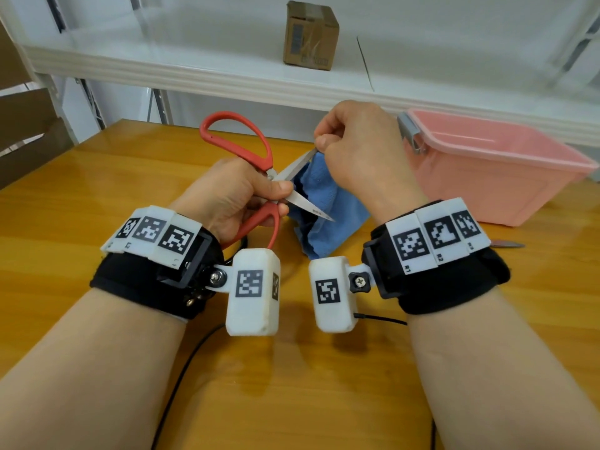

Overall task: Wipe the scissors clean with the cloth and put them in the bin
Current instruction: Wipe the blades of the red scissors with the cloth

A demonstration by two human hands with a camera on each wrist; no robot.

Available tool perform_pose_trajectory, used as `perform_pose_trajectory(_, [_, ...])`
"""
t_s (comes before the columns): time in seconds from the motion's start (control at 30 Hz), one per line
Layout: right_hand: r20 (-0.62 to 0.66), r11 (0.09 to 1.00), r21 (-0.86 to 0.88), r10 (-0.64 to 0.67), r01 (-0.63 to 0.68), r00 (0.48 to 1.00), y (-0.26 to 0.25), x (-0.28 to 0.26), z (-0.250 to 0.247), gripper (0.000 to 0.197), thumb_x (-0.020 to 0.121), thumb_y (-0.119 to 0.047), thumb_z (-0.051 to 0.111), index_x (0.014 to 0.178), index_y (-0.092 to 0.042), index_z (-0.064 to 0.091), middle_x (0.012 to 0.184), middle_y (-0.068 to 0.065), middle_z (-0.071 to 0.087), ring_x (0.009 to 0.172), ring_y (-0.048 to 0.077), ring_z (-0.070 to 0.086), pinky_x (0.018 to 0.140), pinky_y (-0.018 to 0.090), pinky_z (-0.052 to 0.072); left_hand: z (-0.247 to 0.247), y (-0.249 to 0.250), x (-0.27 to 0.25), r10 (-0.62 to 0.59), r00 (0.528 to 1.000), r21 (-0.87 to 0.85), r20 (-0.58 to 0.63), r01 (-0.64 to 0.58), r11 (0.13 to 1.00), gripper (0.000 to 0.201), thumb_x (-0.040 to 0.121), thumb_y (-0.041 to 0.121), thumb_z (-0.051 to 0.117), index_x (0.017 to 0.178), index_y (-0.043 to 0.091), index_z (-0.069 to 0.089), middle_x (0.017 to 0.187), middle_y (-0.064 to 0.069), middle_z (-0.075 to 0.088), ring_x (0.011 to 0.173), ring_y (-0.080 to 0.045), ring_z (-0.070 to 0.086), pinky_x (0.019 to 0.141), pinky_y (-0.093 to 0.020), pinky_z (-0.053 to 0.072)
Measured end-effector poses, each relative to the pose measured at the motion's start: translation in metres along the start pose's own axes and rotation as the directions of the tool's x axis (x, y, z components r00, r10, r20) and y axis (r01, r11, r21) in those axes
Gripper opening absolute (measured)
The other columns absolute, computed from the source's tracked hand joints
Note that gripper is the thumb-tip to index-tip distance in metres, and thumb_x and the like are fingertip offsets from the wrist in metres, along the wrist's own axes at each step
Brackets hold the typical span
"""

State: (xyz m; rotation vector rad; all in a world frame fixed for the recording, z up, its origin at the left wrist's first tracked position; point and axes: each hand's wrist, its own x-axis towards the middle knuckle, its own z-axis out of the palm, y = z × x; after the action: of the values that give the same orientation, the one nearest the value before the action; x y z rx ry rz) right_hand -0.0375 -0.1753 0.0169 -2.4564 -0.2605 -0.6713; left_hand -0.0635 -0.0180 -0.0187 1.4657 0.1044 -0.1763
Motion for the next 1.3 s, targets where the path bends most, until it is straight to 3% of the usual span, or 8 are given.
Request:
perform_pose_trajectory(0.1, [0.023, 0.992, 0.121, 0.02, -0.023, 1.0, 0.003, 0.004, -0.003, 0.014, 0.092, -0.011, 0.059, 0.091, -0.021, 0.07, 0.09, -0.009, 0.066, 0.092, 0.01, 0.062, 0.079, 0.023, 0.05, -0.002, 0.001, -0.001, 0.003, 0.999, -0.018, 0.04, -0.002, 1.0, 0.004, 0.082, 0.001, 0.065, 0.084, 0.002, 0.062, 0.073, -0.012, 0.068, 0.056, -0.017, 0.063, 0.06, -0.03, 0.056])
perform_pose_trajectory(0.33, [-0.025, 0.921, 0.377, 0.122, -0.104, 0.992, 0.009, 0.007, -0.017, 0.019, 0.088, -0.012, 0.062, 0.078, -0.029, 0.064, 0.088, -0.004, 0.071, 0.088, 0.014, 0.069, 0.082, 0.045, 0.059, -0.006, 0.006, -0.004, -0.023, 0.994, -0.091, 0.105, 0.033, 0.995, 0.006, 0.079, 0.003, 0.065, 0.084, 0.001, 0.061, 0.067, -0.007, 0.064, 0.052, -0.013, 0.059, 0.056, -0.025, 0.055])
perform_pose_trajectory(0.53, [0.023, 0.905, 0.403, 0.139, -0.136, 0.99, 0.011, 0.006, -0.021, 0.011, 0.095, -0.013, 0.059, 0.09, -0.022, 0.061, 0.094, 0.001, 0.065, 0.086, 0.017, 0.068, 0.06, 0.029, 0.061, -0.007, 0.007, -0.006, -0.022, 0.995, -0.146, 0.097, 0.036, 0.989, 0.008, 0.085, 0.002, 0.06, 0.076, 0.004, 0.061, 0.062, -0.005, 0.061, 0.052, -0.012, 0.056, 0.059, -0.025, 0.053])
perform_pose_trajectory(0.67, [-0.045, 0.953, 0.299, 0.072, -0.055, 0.996, 0.007, 0.006, -0.018, 0.013, 0.085, -0.016, 0.063, 0.083, -0.028, 0.063, 0.085, -0.004, 0.066, 0.084, 0.015, 0.067, 0.077, 0.041, 0.06, -0.009, 0.007, -0.007, -0.033, 0.996, -0.189, 0.084, 0.048, 0.981, 0.006, 0.079, 0.004, 0.064, 0.073, 0.006, 0.063, 0.065, -0.005, 0.062, 0.053, -0.012, 0.057, 0.06, -0.025, 0.053])
perform_pose_trajectory(0.9, [-0.021, 0.992, 0.097, -0.08, 0.082, 0.997, 0.0, 0.004, -0.017, 0.018, 0.083, -0.013, 0.062, 0.088, -0.026, 0.073, 0.103, -0.004, 0.069, 0.096, 0.007, 0.063, 0.086, 0.025, 0.053, -0.011, 0.008, -0.006, -0.081, 0.993, -0.245, 0.088, 0.1, 0.964, 0.012, 0.068, 0.006, 0.067, 0.08, 0.006, 0.064, 0.064, -0.004, 0.059, 0.052, -0.011, 0.058, 0.058, -0.022, 0.053])
perform_pose_trajectory(1.03, [0.066, 0.987, 0.054, -0.157, 0.153, 0.985, -0.005, 0.001, -0.021, 0.025, 0.086, -0.008, 0.06, 0.097, -0.025, 0.076, 0.109, -0.008, 0.067, 0.099, 0.002, 0.058, 0.074, 0.004, 0.041, -0.012, 0.008, -0.005, -0.082, 0.992, -0.267, 0.092, 0.104, 0.958, 0.015, 0.069, 0.007, 0.067, 0.084, 0.006, 0.063, 0.068, -0.005, 0.056, 0.053, -0.011, 0.059, 0.058, -0.022, 0.053])
perform_pose_trajectory(1.17, [0.152, 0.969, -0.074, -0.223, 0.236, 0.963, -0.009, -0.002, -0.024, 0.026, 0.093, -0.009, 0.058, 0.103, -0.025, 0.076, 0.11, -0.011, 0.061, 0.107, 0.006, 0.057, 0.078, 0.008, 0.034, -0.013, 0.008, -0.003, -0.072, 0.994, -0.264, 0.085, 0.092, 0.96, 0.013, 0.069, 0.007, 0.068, 0.081, 0.006, 0.064, 0.069, -0.005, 0.06, 0.055, -0.01, 0.059, 0.062, -0.022, 0.052])
perform_pose_trajectory(1.3, [0.249, 0.954, -0.088, -0.259, 0.288, 0.933, -0.014, -0.005, -0.021, 0.025, 0.091, -0.01, 0.061, 0.106, -0.025, 0.075, 0.109, -0.007, 0.068, 0.103, 0.009, 0.061, 0.081, 0.015, 0.042, -0.008, 0.005, -0.002, -0.02, 0.999, -0.219, 0.044, 0.029, 0.975, 0.007, 0.083, 0.001, 0.064, 0.078, 0.005, 0.062, 0.068, -0.006, 0.062, 0.056, -0.011, 0.058, 0.055, -0.021, 0.051])
